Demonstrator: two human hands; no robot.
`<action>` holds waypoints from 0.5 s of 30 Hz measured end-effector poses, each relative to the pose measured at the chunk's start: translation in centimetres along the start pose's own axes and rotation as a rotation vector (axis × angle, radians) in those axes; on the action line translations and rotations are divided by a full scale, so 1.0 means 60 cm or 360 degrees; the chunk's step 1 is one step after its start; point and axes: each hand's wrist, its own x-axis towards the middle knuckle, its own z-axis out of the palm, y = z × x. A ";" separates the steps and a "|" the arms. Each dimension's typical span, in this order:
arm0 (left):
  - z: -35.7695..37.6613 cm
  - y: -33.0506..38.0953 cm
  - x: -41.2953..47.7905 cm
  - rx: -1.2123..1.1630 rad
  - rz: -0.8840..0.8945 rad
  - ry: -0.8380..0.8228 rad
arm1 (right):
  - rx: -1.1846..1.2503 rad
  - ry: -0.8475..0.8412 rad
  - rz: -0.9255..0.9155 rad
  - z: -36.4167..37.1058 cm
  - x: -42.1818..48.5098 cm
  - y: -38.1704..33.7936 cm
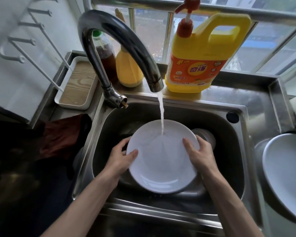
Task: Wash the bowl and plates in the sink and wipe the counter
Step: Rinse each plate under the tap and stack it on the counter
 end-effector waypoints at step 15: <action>0.030 -0.031 0.010 -0.0180 -0.0140 0.0218 | 0.0081 -0.0027 0.0005 0.008 -0.031 -0.013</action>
